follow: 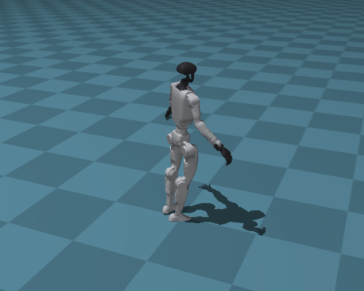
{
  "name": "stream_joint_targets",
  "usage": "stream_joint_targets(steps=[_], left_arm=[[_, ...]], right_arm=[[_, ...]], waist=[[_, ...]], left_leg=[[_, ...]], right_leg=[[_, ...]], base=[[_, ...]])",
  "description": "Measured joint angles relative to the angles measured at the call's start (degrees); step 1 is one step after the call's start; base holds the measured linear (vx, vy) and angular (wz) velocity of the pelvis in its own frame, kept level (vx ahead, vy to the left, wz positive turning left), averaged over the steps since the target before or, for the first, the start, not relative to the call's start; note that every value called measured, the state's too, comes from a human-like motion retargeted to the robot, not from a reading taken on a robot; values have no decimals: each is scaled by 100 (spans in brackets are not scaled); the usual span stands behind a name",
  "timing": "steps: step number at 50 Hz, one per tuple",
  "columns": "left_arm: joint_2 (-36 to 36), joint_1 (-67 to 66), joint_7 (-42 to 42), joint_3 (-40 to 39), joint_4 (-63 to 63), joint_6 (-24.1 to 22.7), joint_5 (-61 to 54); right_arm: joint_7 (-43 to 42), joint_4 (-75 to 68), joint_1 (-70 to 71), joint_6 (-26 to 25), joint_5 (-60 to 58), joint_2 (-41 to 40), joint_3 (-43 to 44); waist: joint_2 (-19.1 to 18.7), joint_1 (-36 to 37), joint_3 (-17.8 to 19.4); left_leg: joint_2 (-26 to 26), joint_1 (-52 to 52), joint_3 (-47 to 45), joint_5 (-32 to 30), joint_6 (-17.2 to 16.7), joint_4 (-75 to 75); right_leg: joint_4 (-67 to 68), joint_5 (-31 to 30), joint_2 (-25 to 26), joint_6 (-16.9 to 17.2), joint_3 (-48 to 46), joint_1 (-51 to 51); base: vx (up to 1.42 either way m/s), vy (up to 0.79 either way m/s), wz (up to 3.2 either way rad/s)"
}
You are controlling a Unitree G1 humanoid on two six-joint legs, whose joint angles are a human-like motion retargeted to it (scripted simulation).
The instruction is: Upper body actions
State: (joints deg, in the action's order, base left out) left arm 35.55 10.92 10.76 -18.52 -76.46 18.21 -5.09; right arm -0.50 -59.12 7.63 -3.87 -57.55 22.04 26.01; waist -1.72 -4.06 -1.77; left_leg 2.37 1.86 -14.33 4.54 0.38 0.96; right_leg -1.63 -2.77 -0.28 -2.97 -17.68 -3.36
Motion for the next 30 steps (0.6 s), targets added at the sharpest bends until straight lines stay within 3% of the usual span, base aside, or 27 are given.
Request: stream_joint_targets(steps=[7, 15, 19, 25, 30], left_arm=[[1339, 746, 1370, -775, 1163, -671, -317], [2051, 2165, 2943, -880, 2912, -1895, 124], [2147, 2859, 3210, -469, 3845, -2498, 494], [2398, 3499, 2959, 458, 5216, -2854, 1290], [2613, 4114, 2600, 1534, 6032, -3169, 2326]], right_arm=[[-189, 2188, 956, 77, 1613, 830, 313], [-1875, 4595, 2341, -4, 3007, 1701, -192], [-2814, 5697, 2813, 381, 3308, 2101, -577], [-4114, 7210, 3240, 1196, 2919, 2872, -1157], [-4667, 8181, 3542, 1191, 1923, 3556, -1727]], waist=[[-95, -71, -188], [-145, -48, -370], [-182, -29, -483], [-207, 27, -551], [-200, 78, -618]], left_leg=[[-47, -31, -25, 13, -3, 4], [-50, -61, -60, 38, -10, 8], [-58, -109, -49, 47, -13, 16], [-65, -129, -35, 60, -17, 24], [-70, -141, -24, 64, -19, 27]], right_leg=[[16, 2, 38, 5, 30, 52], [28, 16, 45, 0, 59, 104], [28, 31, 53, 1, 56, 141], [31, 53, 63, 1, 53, 151], [28, 66, 69, 3, 45, 150]], base=[[0, 0, 0], [0, 0, 0], [0, 0, 0], [0, 0, 0], [0, -2, 1]])
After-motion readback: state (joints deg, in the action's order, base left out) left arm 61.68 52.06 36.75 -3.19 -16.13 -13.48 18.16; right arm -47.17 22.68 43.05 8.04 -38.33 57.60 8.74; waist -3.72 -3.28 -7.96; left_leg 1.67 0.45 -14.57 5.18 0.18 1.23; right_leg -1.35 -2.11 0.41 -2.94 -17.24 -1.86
